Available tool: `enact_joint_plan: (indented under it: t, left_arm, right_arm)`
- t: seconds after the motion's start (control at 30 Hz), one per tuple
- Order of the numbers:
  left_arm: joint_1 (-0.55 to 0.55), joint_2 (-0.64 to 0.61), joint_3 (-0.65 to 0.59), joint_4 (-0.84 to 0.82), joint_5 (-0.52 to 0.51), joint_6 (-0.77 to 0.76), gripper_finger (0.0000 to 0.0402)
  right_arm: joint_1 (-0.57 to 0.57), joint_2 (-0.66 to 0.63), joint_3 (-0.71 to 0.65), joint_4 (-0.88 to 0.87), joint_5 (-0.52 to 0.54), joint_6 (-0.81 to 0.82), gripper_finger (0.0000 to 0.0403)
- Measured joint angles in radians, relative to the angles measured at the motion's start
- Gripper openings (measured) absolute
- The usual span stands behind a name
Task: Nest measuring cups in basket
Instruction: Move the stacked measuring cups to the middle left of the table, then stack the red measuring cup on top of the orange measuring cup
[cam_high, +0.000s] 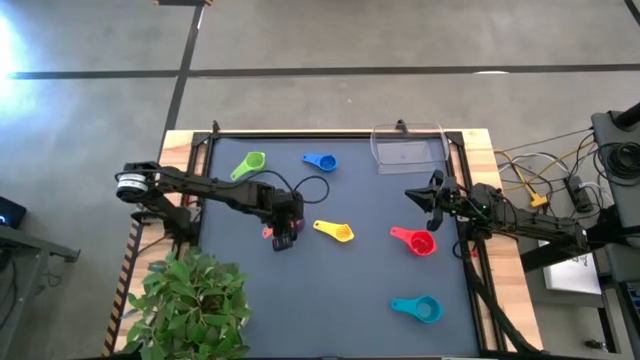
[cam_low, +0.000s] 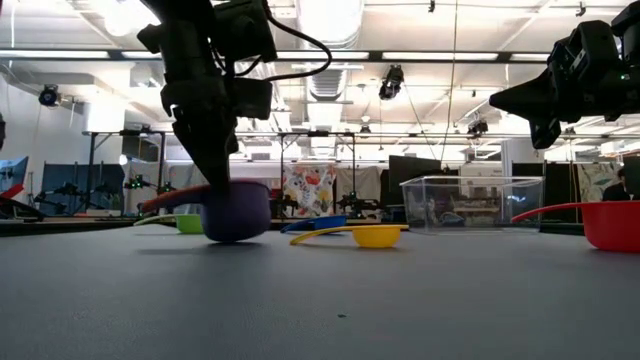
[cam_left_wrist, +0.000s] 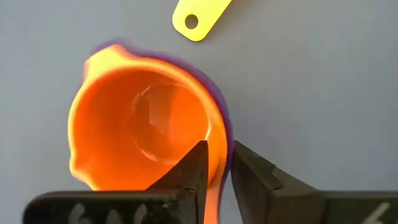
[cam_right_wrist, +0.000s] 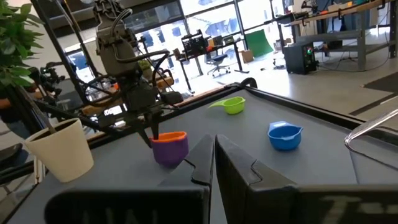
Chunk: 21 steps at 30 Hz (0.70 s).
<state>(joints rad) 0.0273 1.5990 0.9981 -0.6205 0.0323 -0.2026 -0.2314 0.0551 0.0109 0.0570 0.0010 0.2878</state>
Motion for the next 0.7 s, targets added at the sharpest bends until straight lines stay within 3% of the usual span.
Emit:
enact_joint_plan:
  t: [0.47, 0.7]
  left_arm:
    - [0.0, -0.14, -0.001, -0.015, -0.007, 0.024, 0.0113]
    - [-0.006, -0.321, -0.097, 0.209, -0.007, 0.156, 0.0114]
  right_arm:
    - [0.0, 0.0, 0.0, 0.0, 0.0, 0.0, 0.0009]
    - [0.0, 0.0, 0.0, 0.0, 0.0, 0.0, 0.0009]
